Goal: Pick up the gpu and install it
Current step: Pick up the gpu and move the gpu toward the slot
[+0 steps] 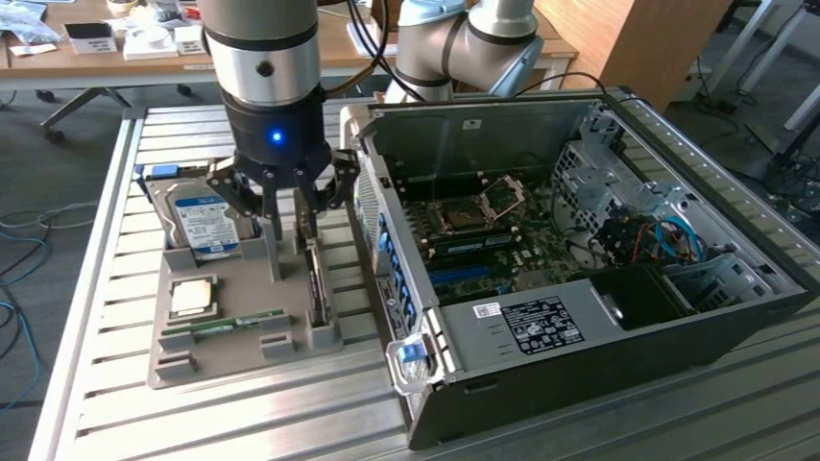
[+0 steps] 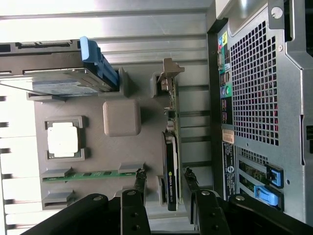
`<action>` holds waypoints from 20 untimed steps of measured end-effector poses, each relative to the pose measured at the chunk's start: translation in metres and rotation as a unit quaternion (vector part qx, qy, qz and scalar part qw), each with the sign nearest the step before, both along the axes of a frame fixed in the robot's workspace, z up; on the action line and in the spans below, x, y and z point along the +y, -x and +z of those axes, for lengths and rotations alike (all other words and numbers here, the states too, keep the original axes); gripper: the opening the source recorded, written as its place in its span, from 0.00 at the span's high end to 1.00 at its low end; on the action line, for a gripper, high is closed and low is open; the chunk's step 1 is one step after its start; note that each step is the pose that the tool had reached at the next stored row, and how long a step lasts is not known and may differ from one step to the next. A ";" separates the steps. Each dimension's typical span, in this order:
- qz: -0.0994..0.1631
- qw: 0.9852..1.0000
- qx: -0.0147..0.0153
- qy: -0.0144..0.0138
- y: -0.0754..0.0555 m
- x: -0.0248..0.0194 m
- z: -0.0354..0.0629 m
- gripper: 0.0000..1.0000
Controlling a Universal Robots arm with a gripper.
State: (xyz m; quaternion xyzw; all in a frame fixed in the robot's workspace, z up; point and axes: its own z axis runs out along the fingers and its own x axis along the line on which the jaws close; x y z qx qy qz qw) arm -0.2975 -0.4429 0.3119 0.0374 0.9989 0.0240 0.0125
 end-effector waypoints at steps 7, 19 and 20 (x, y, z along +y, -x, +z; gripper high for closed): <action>0.000 1.000 0.000 0.000 0.000 0.0000 -0.0061 0.57; 0.000 1.000 0.000 0.000 0.000 0.0000 -0.0118 0.57; 0.000 1.000 0.000 0.000 0.000 0.0000 -0.0121 0.57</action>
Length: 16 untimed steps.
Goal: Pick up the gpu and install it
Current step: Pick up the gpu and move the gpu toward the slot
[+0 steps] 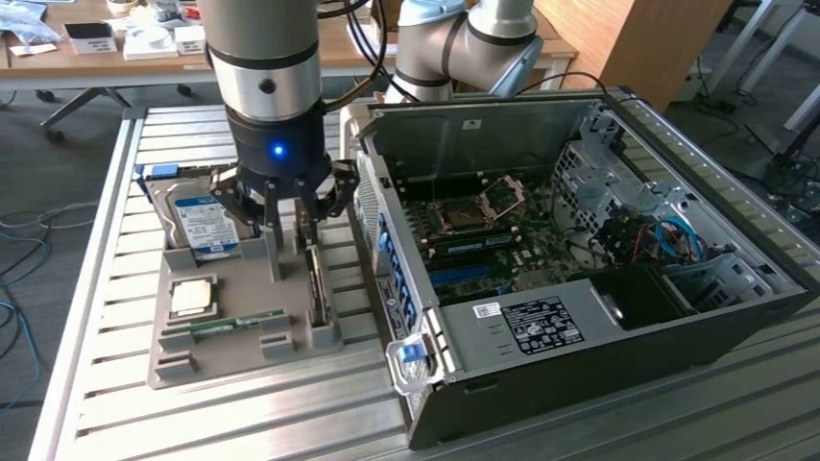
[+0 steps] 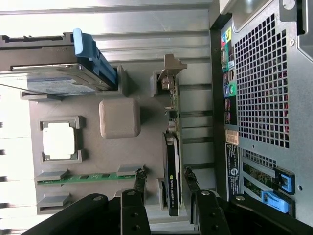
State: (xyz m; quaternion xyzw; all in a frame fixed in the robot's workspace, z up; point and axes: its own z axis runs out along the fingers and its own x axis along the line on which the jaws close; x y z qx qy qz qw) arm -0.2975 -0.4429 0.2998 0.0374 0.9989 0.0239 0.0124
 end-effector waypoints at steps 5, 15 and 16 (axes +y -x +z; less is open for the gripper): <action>0.000 1.000 0.000 0.000 0.000 0.0000 -0.0015 0.57; 0.000 1.000 0.000 0.000 0.000 0.0001 -0.0036 0.57; 0.000 1.000 0.000 0.000 0.000 0.0001 -0.0038 0.57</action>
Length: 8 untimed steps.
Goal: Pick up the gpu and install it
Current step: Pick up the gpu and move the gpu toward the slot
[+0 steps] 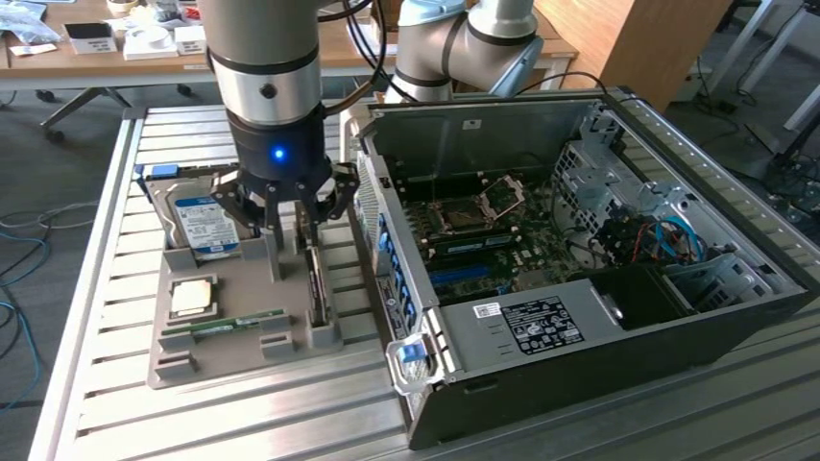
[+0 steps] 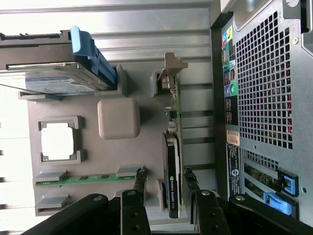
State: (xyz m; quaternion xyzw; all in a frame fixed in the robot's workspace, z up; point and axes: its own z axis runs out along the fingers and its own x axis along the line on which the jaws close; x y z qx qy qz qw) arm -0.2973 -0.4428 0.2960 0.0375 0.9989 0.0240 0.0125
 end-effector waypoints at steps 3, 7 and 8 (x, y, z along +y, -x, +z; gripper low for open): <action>0.000 1.000 0.000 0.000 0.000 -0.0001 -0.0011 0.57; 0.000 1.000 0.000 0.000 -0.001 -0.0001 -0.0051 0.57; 0.000 1.000 0.000 0.000 -0.001 -0.0001 -0.0054 0.57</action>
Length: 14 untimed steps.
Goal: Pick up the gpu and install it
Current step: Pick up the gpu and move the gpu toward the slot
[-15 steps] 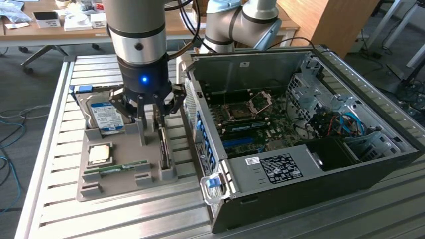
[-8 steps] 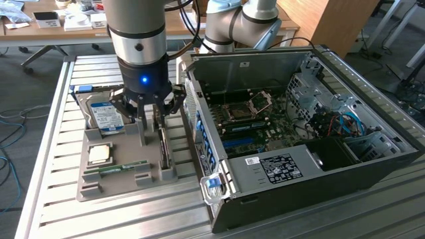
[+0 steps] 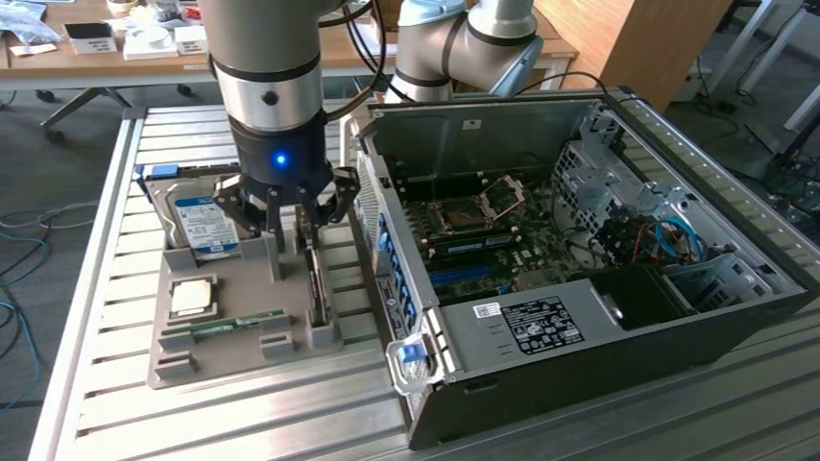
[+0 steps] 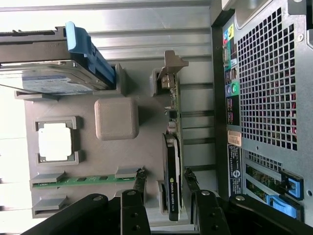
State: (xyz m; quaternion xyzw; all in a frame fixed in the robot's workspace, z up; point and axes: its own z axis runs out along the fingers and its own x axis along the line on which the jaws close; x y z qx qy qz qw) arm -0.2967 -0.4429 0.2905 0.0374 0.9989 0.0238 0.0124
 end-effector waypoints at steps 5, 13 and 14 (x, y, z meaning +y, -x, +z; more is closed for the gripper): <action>0.000 1.000 0.000 0.000 0.000 0.0000 -0.0001 0.57; 0.000 1.000 0.000 0.000 0.000 0.0000 -0.0032 0.57; 0.000 1.000 0.000 0.000 0.000 0.0000 -0.0032 0.57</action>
